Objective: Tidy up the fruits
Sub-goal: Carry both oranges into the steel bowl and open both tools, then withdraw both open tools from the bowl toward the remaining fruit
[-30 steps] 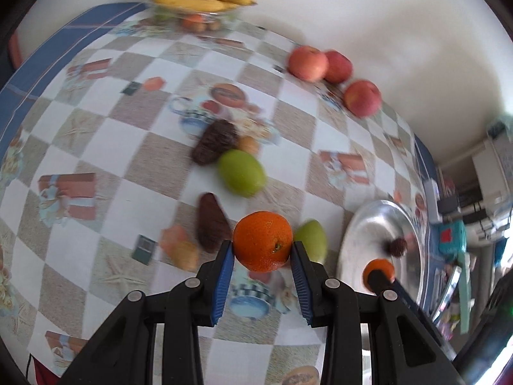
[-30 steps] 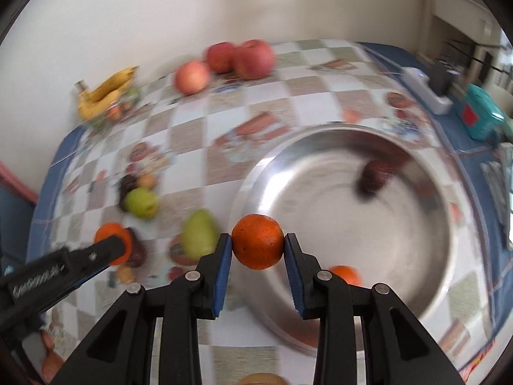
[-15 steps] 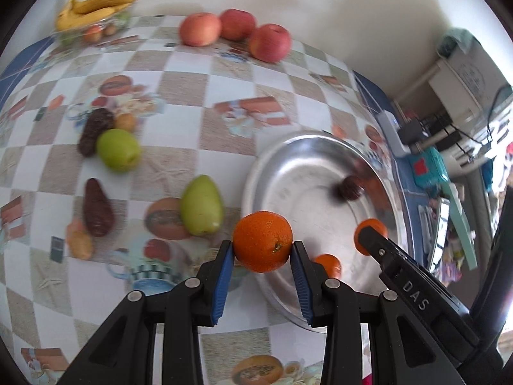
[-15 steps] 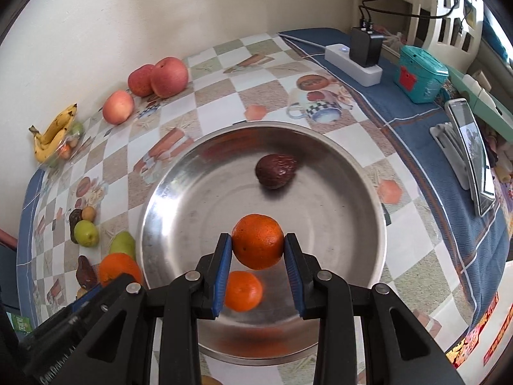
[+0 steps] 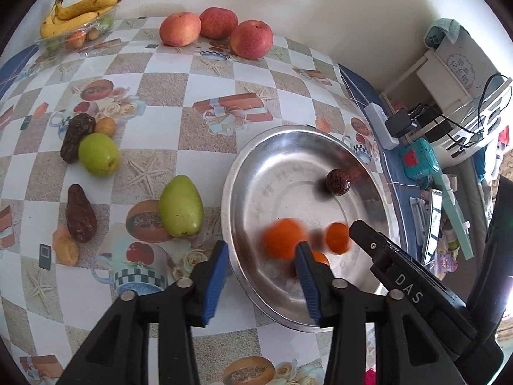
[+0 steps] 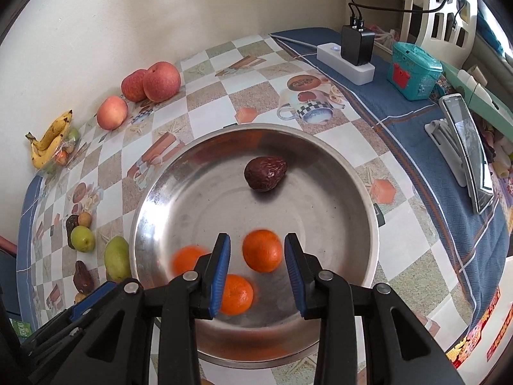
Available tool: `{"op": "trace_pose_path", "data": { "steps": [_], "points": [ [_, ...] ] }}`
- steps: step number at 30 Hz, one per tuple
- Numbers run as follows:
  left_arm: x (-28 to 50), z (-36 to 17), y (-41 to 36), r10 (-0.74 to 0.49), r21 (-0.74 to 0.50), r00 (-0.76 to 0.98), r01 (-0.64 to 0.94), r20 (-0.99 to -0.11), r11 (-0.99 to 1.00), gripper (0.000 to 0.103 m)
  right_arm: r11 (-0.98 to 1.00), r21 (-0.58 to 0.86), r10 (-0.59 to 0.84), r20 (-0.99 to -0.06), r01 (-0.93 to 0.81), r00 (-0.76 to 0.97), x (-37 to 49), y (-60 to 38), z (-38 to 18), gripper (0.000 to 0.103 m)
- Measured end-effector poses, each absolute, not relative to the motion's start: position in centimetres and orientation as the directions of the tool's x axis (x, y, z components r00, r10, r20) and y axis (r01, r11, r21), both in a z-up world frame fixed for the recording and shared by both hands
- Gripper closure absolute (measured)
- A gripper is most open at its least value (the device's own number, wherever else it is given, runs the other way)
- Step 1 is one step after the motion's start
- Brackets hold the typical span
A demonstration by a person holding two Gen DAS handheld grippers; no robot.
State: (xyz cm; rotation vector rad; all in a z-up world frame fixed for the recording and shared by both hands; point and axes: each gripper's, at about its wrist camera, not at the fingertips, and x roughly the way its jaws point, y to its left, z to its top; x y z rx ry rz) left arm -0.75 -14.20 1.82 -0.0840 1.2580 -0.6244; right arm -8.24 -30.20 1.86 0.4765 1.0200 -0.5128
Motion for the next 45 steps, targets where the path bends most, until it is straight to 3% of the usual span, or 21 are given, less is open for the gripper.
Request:
{"op": "trace_pose_path", "data": {
  "steps": [14,30,45],
  "points": [
    [0.2,1.4,-12.4,-0.409,-0.327,0.196,0.347,-0.891,0.879,0.048,0.792,0.118,-0.170,-0.900,0.599,0.402,-8.0,-29.8,1.3,0.066],
    [3.3,1.3,-4.3,-0.193,-0.182,0.276,0.065,-0.942,0.981,0.046,0.888,0.061,-0.152,-0.897,0.456,0.416,-6.1,-25.5,1.4,0.066],
    [4.8,2.4,0.6,-0.160,-0.181,0.330,-0.034,-0.930,0.983,0.043,0.924,0.072,-0.115,-0.885,0.377,0.451,-4.7,-22.3,2.0,0.066]
  ]
}}
